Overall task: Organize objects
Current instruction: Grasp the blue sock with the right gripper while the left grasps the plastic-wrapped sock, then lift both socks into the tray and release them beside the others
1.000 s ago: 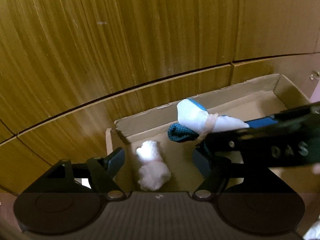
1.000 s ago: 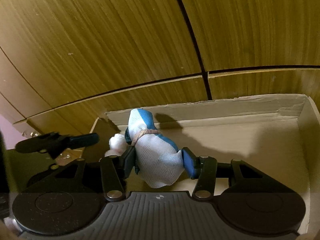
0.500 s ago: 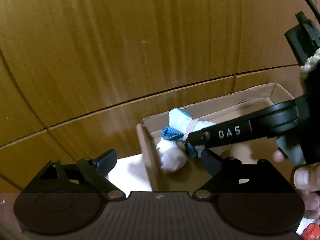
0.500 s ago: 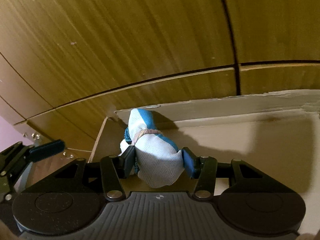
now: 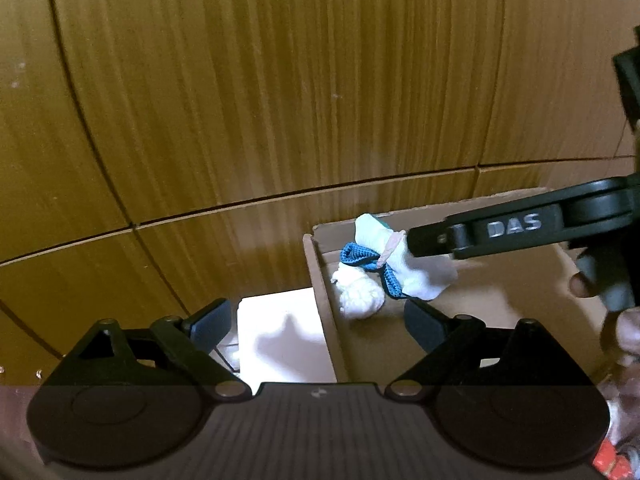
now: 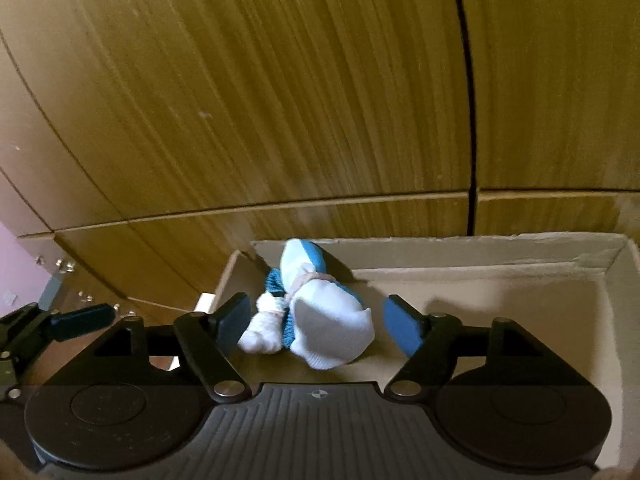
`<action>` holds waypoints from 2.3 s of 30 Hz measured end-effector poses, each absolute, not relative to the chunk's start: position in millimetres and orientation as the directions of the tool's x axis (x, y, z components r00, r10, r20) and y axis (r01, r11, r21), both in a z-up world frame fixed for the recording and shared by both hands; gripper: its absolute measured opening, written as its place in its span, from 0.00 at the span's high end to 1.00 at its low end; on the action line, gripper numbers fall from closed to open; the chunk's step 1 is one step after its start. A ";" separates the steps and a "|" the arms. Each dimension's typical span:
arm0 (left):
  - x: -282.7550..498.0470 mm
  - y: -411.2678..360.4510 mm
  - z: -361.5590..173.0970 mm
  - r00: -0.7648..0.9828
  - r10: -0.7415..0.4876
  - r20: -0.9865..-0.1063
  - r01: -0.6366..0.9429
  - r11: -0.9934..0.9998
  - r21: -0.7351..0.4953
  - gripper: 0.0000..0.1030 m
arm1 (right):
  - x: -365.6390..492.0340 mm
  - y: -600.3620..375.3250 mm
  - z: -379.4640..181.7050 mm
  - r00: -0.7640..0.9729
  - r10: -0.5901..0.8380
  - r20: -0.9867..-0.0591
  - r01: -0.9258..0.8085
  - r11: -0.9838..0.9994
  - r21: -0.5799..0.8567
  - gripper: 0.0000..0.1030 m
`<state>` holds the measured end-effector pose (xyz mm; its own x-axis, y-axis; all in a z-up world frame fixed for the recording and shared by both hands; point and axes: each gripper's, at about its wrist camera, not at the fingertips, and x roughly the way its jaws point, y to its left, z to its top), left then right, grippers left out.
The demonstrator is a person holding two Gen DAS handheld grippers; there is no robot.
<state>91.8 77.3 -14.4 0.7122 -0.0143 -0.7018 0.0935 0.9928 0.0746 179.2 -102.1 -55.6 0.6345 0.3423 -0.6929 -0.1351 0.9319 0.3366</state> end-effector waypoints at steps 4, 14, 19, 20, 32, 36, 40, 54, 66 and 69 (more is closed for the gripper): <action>65.6 82.4 1.1 0.733 -0.020 -0.680 0.077 0.996 0.053 0.09 | 147.1 -116.1 -29.7 0.669 0.352 -0.655 -0.170 0.930 0.326 0.18; -53.2 81.5 -0.2 0.777 -0.058 -0.626 0.076 0.997 0.002 0.01 | -21.8 -132.5 16.3 0.756 0.430 -0.493 -0.322 0.901 0.292 0.08; -99.0 82.1 -26.8 0.742 -0.118 -0.660 0.038 0.990 -0.134 0.01 | -93.5 -122.8 -8.0 0.728 0.454 -0.513 -0.460 0.879 0.125 0.08; -104.0 81.5 -33.8 0.727 -0.132 -0.674 0.022 0.985 -0.170 0.01 | -100.0 -116.2 -16.6 0.716 0.454 -0.530 -0.486 0.869 0.088 0.08; -93.9 64.6 -68.7 0.655 -0.127 -0.744 -0.057 0.974 -0.217 0.03 | -96.5 -79.7 -63.6 0.684 0.396 -0.613 -0.591 0.794 -0.145 0.11; -85.9 67.1 -78.3 0.645 -0.126 -0.754 -0.065 0.974 -0.218 0.06 | -85.8 -72.9 -78.8 0.669 0.376 -0.641 -0.592 0.792 -0.153 0.15; -84.4 71.9 -82.6 0.642 -0.138 -0.754 -0.061 0.971 -0.229 0.21 | -79.4 -69.5 -85.3 0.645 0.371 -0.668 -0.594 0.793 -0.133 0.33; -96.9 80.0 -73.2 0.671 -0.164 -0.724 -0.026 0.970 -0.244 0.50 | -84.3 -76.2 -79.1 0.625 0.420 -0.658 -0.599 0.798 -0.059 0.43; -99.2 79.6 -47.2 0.713 -0.128 -0.689 0.009 0.985 -0.173 0.50 | -76.1 -109.6 -47.4 0.609 0.541 -0.579 -0.554 0.813 0.177 0.43; -96.0 77.2 -37.2 0.724 -0.131 -0.677 0.035 0.987 -0.154 0.50 | -71.9 -120.5 -35.5 0.616 0.563 -0.551 -0.535 0.813 0.232 0.43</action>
<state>-96.0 77.2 -37.2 0.7244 -0.1312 -0.6768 0.0350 0.9875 -0.1540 -71.9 -120.5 -35.5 0.6163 0.5628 -0.5508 -0.5348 0.8126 0.2318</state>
